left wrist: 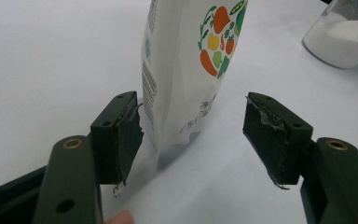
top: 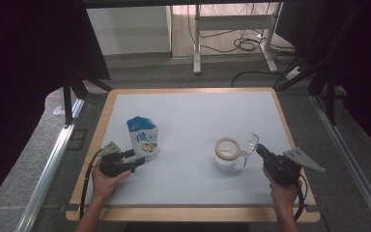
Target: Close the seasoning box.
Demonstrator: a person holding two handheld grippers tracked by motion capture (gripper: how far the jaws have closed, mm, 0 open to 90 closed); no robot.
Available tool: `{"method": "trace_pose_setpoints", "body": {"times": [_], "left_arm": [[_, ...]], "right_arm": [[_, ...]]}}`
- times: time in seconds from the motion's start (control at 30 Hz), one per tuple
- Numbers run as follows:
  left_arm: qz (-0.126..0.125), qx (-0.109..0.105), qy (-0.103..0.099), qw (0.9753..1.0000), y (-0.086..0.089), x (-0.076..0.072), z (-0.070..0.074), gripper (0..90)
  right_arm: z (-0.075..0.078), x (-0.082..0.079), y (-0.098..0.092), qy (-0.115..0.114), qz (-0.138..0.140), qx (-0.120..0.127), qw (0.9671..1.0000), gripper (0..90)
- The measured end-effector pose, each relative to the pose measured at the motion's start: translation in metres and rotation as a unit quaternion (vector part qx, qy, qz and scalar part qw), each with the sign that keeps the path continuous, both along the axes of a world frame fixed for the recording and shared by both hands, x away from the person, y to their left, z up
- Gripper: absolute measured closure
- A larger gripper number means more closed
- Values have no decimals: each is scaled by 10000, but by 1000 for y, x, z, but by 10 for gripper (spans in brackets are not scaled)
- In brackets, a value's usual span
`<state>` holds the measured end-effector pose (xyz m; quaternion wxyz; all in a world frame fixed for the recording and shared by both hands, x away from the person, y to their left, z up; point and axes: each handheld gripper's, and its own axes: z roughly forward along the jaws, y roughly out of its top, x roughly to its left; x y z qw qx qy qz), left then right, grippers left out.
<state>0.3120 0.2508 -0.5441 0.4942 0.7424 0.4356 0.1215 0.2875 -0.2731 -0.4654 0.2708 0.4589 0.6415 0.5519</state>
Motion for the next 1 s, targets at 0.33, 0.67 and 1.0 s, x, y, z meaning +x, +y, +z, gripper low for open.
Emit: {"method": "trace_pose_setpoints", "body": {"times": [0.33,0.67,1.0], "left_arm": [[-17,70,46,10000,-3,-3,-3,354],[-20,30,101,9999,-4,-3,-4,357],[-63,62,122,9999,-5,-2,-6,358]], "right_arm": [[2,-1,8,-64,111,-35,9999,897],[3,-2,14,-97,165,-68,9998,896],[2,0,20,-72,237,-138,9996,896]]}}
